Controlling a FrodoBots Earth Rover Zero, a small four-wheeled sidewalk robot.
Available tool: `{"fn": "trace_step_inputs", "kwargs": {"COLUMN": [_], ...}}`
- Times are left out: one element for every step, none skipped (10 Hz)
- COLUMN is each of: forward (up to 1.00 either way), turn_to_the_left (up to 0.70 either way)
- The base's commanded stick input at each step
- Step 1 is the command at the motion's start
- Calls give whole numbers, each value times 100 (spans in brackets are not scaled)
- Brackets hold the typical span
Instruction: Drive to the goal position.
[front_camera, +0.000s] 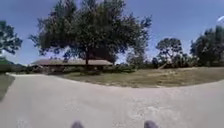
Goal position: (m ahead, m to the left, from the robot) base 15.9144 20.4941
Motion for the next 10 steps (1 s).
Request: {"fn": "trace_step_inputs", "kwargs": {"forward": [85, 85, 85, 85, 85, 85, 85, 85, 85, 85], "turn_to_the_left": [34, 34, 34, 34, 34, 34, 34, 34, 34, 34]}}
